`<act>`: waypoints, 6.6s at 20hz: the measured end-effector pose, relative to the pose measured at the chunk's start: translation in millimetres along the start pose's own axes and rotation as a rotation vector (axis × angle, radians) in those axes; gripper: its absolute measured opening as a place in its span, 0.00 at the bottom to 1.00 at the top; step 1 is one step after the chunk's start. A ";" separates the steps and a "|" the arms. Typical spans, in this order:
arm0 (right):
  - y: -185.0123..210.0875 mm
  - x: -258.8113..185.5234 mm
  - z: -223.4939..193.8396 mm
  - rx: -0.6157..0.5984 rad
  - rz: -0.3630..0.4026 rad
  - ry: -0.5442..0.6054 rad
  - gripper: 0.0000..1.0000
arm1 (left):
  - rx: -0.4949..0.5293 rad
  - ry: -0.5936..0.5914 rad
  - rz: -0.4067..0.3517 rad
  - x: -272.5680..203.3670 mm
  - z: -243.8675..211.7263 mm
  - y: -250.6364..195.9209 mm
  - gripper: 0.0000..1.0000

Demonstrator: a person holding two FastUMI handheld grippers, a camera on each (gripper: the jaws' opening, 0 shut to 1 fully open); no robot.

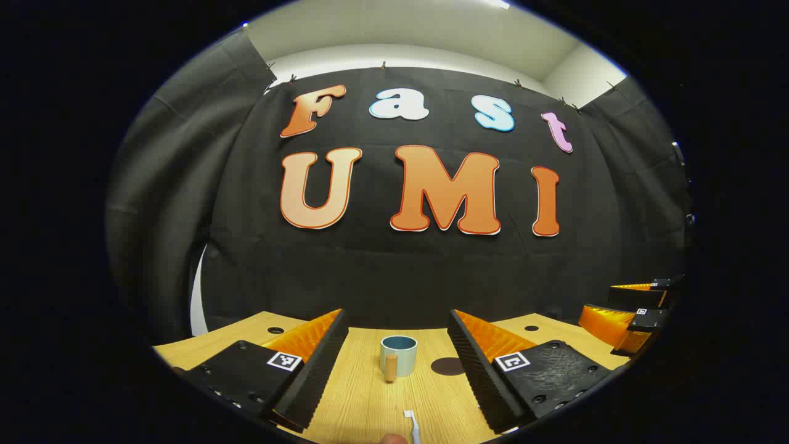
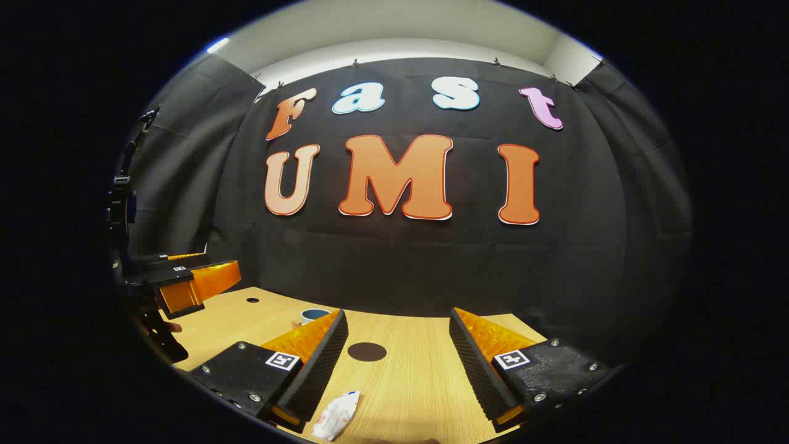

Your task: Put the toothbrush and toothpaste on the desktop into the cup, then pick up the cup and place it on the coaster on the desktop.

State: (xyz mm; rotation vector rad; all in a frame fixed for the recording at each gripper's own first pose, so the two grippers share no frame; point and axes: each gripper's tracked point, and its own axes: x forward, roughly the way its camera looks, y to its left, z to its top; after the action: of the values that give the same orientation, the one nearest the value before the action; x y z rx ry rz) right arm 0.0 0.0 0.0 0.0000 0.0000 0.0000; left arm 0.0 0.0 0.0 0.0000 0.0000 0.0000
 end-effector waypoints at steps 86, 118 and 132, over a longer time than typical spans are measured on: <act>34.0 33.6 -134.6 0.247 0.199 0.497 0.14 | -0.018 0.426 -0.050 47.3 -162.8 -27.8 0.05; 19.5 126.5 -144.0 0.211 0.162 0.483 0.14 | -0.047 0.105 -0.060 288.5 -113.7 2.3 0.05; 25.9 126.1 -126.8 0.234 0.167 0.443 0.14 | -0.071 0.334 -0.081 253.7 -168.2 -4.0 0.35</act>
State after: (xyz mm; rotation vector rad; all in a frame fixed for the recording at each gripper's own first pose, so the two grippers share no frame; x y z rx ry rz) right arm 126.1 25.9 -126.8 0.2336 0.4431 0.1675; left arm 253.7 -4.0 -168.2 -0.0711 0.3342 -0.0814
